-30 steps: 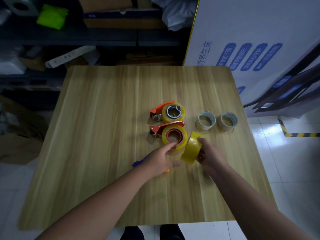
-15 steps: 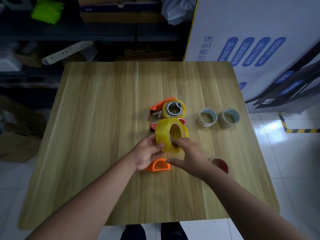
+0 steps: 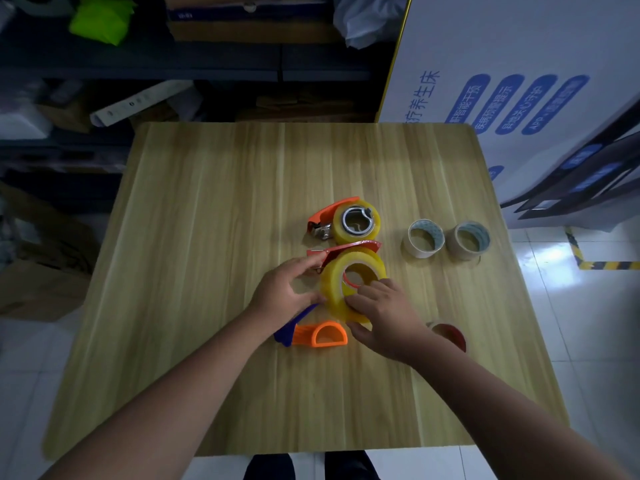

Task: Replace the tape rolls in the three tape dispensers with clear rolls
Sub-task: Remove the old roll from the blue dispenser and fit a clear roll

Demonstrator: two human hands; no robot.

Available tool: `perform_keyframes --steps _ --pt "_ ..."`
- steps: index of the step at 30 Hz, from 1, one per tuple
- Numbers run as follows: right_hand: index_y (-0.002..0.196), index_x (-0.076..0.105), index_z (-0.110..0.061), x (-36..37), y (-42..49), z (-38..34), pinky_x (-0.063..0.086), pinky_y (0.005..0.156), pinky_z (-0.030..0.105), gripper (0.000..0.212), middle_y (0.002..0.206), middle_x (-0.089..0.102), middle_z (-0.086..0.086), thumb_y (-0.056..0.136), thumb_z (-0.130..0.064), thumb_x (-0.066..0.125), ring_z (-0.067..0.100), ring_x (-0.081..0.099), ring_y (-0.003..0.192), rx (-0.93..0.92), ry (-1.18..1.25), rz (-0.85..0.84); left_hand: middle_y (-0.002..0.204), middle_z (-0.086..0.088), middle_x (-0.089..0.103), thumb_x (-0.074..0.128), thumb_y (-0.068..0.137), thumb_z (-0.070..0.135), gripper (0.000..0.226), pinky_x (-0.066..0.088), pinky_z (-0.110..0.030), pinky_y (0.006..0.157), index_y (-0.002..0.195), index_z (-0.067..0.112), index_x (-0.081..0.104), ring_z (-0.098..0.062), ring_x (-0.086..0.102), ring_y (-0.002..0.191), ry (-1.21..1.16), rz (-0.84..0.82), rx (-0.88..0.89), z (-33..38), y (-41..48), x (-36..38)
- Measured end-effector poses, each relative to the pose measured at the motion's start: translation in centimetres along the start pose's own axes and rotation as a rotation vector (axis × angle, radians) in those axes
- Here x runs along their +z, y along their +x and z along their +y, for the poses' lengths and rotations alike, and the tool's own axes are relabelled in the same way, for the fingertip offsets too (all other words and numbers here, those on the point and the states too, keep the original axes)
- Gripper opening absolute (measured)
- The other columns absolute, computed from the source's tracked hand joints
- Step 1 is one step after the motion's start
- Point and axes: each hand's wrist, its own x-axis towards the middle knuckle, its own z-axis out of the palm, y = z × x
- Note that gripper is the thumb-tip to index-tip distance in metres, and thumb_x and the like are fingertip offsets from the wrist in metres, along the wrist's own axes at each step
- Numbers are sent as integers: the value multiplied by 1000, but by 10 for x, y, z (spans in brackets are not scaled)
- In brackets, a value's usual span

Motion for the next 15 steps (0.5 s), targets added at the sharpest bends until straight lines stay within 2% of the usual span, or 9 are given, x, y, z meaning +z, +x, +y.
perform_keyframes --steps 3,5,7,9,11,15 --pt "102 69 -21 -6 -2 -1 47 80 35 30 84 62 -7 77 -38 69 16 56 77 -66 -24 -60 122 15 62 79 76 21 52 48 -22 99 125 28 63 7 56 111 197 13 208 -5 0 -7" --pt "99 70 -23 -7 -2 -1 47 80 34 31 83 62 -8 71 -32 80 15 57 76 -95 -32 -98 116 5 69 77 80 15 41 54 -28 93 119 19 68 -5 64 106 301 -21 348 -13 1 -9" --pt "97 70 -24 -7 -4 -1 46 80 34 30 81 59 -9 70 -30 82 15 55 75 -103 -33 -144 107 0 73 73 83 14 30 58 -31 85 113 14 71 -11 69 97 374 -21 432 -17 1 -10" --pt "97 69 -27 -6 -5 -2 44 83 34 28 82 58 -10 71 -31 80 14 54 77 -109 -53 -198 101 0 74 64 87 22 25 59 -27 80 110 13 71 -11 71 91 397 2 432 -17 -1 -11" --pt "99 69 -29 -5 -6 -3 42 86 36 27 84 58 -12 73 -33 77 14 54 80 -99 -79 -249 98 2 75 63 87 24 25 58 -25 77 109 15 71 -10 70 86 400 3 408 -17 -3 -10" --pt "95 67 -31 -7 -8 -1 40 86 40 24 83 57 -13 72 -33 75 14 53 81 -65 -100 -274 87 4 72 70 86 16 12 58 -33 69 97 15 72 -10 66 77 425 -36 381 -24 -2 -10"
